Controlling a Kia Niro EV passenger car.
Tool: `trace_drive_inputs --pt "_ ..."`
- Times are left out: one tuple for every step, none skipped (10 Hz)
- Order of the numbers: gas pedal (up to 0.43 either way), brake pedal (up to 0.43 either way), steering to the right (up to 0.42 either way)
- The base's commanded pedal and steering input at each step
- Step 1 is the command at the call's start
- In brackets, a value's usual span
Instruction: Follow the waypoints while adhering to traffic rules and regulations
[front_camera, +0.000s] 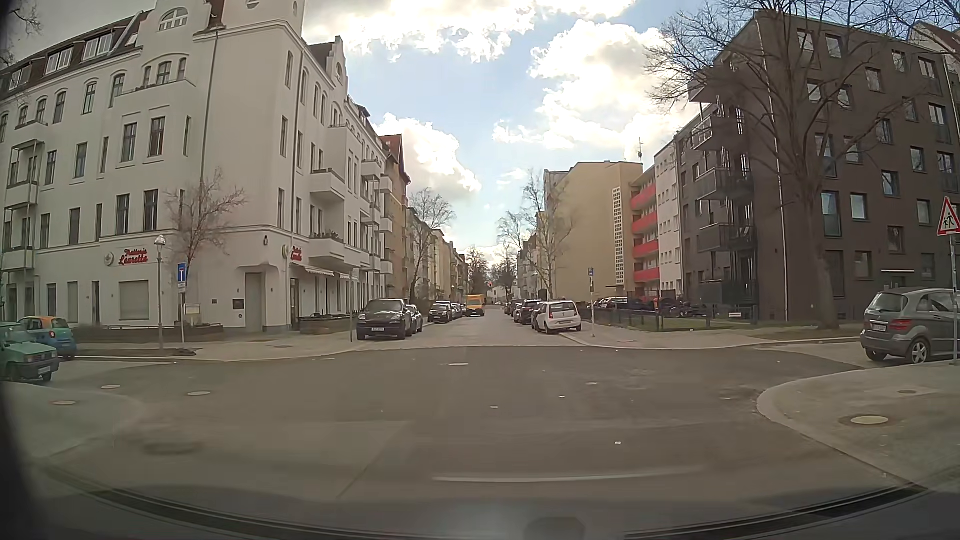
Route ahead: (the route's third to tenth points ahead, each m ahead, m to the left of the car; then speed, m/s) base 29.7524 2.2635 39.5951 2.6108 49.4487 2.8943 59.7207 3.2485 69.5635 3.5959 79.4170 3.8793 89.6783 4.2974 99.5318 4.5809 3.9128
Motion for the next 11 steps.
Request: trace_drive_inputs --pt "0.000 0.134 0.017" --pt "0.000 0.140 0.017" --pt "0.000 0.140 0.017" --pt "0.000 0.146 0.016" --pt "0.000 0.146 0.014" --pt "0.000 0.152 0.014" --pt "0.000 0.152 0.014" --pt "0.000 0.152 0.014" --pt "0.000 0.152 0.014" --pt "0.000 0.152 0.013" --pt "0.000 0.183 0.013"
